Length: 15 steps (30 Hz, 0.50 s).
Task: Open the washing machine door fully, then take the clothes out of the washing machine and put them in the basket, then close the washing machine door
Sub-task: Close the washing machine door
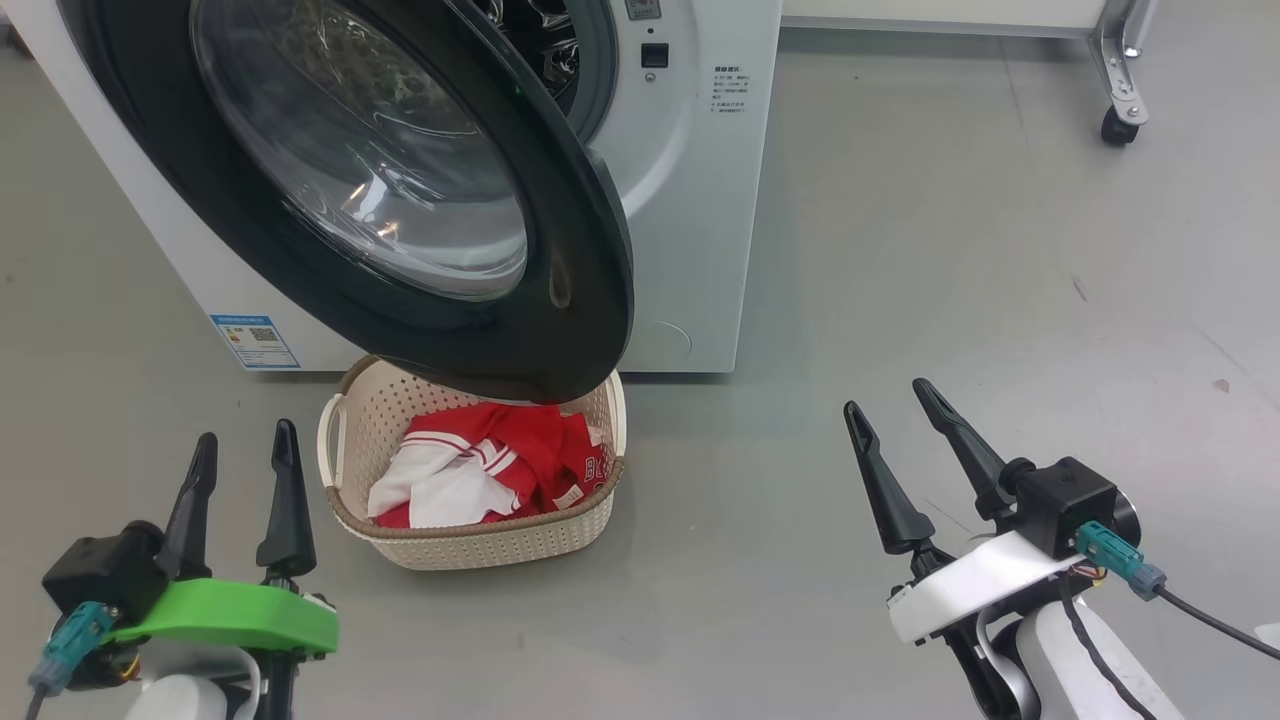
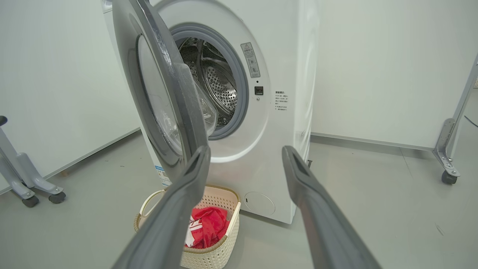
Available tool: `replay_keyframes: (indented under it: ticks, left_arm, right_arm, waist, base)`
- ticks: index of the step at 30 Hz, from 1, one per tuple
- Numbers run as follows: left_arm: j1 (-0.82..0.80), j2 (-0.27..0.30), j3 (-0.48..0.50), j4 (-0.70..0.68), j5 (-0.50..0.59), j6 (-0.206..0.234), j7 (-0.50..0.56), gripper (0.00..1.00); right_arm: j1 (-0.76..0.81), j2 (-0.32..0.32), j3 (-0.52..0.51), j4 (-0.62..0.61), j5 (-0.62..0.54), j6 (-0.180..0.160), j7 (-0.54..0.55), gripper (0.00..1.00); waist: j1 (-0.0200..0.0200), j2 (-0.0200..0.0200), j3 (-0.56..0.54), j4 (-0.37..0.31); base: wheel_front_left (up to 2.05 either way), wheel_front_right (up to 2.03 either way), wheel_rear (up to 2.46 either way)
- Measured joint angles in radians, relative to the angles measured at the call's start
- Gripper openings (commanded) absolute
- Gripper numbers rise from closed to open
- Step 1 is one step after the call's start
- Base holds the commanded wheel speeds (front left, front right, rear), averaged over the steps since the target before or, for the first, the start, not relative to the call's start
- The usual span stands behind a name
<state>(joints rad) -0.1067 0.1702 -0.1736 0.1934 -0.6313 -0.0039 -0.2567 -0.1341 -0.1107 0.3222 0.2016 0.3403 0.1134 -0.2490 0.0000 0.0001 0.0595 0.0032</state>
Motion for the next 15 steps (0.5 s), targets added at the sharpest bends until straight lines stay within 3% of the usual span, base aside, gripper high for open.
replay_keyframes:
  ticks: [15]
  left_arm:
    - [0.031,-0.035,0.011,-0.018,0.059,-0.003,0.0,1.0]
  right_arm:
    - [0.0,0.0,-0.001,0.0,-0.01,0.003,0.0,1.0]
  waist:
    - [0.0,0.0,-0.001,0.008]
  base:
    - [0.0,0.0,0.0]
